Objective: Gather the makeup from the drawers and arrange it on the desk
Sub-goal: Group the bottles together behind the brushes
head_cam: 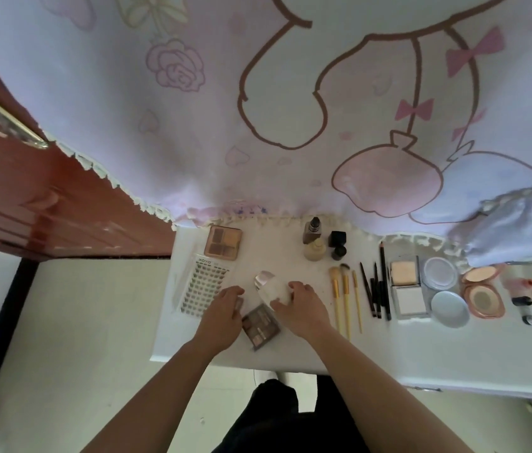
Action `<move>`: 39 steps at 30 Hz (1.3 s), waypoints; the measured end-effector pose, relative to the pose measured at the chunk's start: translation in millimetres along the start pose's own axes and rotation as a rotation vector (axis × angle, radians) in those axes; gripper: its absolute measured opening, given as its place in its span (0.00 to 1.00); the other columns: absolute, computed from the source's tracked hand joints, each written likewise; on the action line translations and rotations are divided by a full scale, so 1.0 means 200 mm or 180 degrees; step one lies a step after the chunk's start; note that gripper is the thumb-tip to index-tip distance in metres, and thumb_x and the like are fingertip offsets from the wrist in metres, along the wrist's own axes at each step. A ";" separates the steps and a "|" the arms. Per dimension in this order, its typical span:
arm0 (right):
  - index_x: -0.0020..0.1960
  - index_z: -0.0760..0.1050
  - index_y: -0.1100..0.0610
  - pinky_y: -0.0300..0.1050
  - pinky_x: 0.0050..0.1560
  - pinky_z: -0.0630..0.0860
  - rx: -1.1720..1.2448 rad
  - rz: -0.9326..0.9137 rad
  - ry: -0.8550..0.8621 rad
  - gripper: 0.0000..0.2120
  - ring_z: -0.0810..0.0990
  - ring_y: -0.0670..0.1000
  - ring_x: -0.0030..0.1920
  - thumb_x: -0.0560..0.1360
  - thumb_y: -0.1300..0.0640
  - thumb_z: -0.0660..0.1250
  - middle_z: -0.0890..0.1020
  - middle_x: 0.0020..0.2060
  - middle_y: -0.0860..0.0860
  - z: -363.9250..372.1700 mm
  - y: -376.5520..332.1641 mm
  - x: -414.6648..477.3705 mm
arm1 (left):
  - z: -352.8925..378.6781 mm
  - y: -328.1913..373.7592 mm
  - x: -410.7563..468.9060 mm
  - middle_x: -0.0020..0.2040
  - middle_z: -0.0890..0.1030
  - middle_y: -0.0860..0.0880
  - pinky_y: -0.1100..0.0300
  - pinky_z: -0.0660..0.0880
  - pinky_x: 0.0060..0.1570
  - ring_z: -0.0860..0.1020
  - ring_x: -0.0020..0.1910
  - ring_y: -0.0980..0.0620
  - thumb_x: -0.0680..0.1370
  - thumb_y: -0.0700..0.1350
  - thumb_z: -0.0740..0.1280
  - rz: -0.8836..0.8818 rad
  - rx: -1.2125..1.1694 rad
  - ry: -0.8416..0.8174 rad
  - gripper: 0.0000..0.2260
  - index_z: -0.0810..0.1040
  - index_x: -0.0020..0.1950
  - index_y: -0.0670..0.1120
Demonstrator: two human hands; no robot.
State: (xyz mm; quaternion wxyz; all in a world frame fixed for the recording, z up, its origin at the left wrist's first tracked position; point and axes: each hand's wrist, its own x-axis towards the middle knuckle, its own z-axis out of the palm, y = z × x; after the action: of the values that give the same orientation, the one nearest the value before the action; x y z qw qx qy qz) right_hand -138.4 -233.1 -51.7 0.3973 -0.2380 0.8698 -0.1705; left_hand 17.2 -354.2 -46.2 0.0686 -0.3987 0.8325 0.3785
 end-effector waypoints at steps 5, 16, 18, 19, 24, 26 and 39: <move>0.62 0.77 0.54 0.42 0.46 0.72 0.0430 0.0154 0.0004 0.23 0.80 0.52 0.52 0.72 0.44 0.72 0.83 0.53 0.51 0.02 -0.02 0.00 | -0.04 0.02 0.00 0.66 0.74 0.47 0.62 0.67 0.59 0.75 0.62 0.48 0.82 0.41 0.61 -0.0216 -0.0385 0.0045 0.17 0.70 0.71 0.45; 0.60 0.75 0.51 0.44 0.47 0.82 0.2961 -0.0114 -0.0523 0.11 0.85 0.52 0.49 0.79 0.48 0.67 0.82 0.54 0.54 -0.25 -0.08 -0.27 | -0.27 0.44 0.05 0.43 0.82 0.52 0.55 0.76 0.50 0.80 0.45 0.52 0.83 0.53 0.60 0.0015 -0.0895 0.0276 0.12 0.79 0.46 0.49; 0.60 0.75 0.52 0.43 0.45 0.79 0.3110 -0.0209 -0.0450 0.11 0.84 0.50 0.46 0.80 0.48 0.65 0.83 0.53 0.54 -0.31 -0.10 -0.32 | -0.31 0.51 0.04 0.40 0.81 0.51 0.54 0.76 0.47 0.80 0.41 0.53 0.82 0.53 0.61 0.0208 -0.0817 0.0253 0.11 0.76 0.43 0.51; 0.59 0.75 0.53 0.43 0.45 0.78 0.3193 -0.0246 -0.0399 0.11 0.83 0.50 0.44 0.81 0.48 0.65 0.83 0.52 0.54 -0.33 -0.11 -0.33 | -0.32 0.53 0.04 0.40 0.81 0.51 0.53 0.76 0.45 0.80 0.40 0.52 0.82 0.54 0.60 0.0291 -0.0796 0.0259 0.11 0.75 0.43 0.51; 0.59 0.75 0.56 0.42 0.38 0.74 0.3267 -0.0498 -0.0082 0.15 0.78 0.47 0.36 0.83 0.47 0.59 0.80 0.41 0.53 -0.44 -0.18 -0.41 | -0.35 0.67 -0.02 0.36 0.74 0.52 0.57 0.69 0.37 0.72 0.35 0.54 0.83 0.55 0.58 0.0411 -0.1155 0.0306 0.16 0.71 0.40 0.48; 0.59 0.74 0.57 0.40 0.36 0.71 0.2990 -0.0572 0.0077 0.18 0.75 0.46 0.32 0.83 0.43 0.57 0.79 0.36 0.51 -0.46 -0.19 -0.43 | -0.35 0.72 -0.04 0.39 0.76 0.51 0.60 0.69 0.37 0.73 0.38 0.53 0.83 0.53 0.58 0.0373 -0.1338 0.0385 0.13 0.73 0.44 0.47; 0.59 0.75 0.56 0.39 0.34 0.72 0.3230 -0.0636 0.0475 0.17 0.75 0.46 0.32 0.83 0.44 0.57 0.79 0.37 0.52 -0.48 -0.19 -0.55 | -0.45 0.79 -0.16 0.35 0.74 0.51 0.61 0.66 0.31 0.70 0.32 0.56 0.83 0.57 0.58 -0.0069 -0.2699 -0.0233 0.16 0.79 0.52 0.47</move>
State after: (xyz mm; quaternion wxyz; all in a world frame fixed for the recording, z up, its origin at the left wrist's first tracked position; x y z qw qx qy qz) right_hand -139.9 -194.1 94.4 0.3814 -0.0845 0.6767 -0.6241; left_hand -56.9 -333.1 120.6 -0.0680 -0.3867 0.5959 0.7006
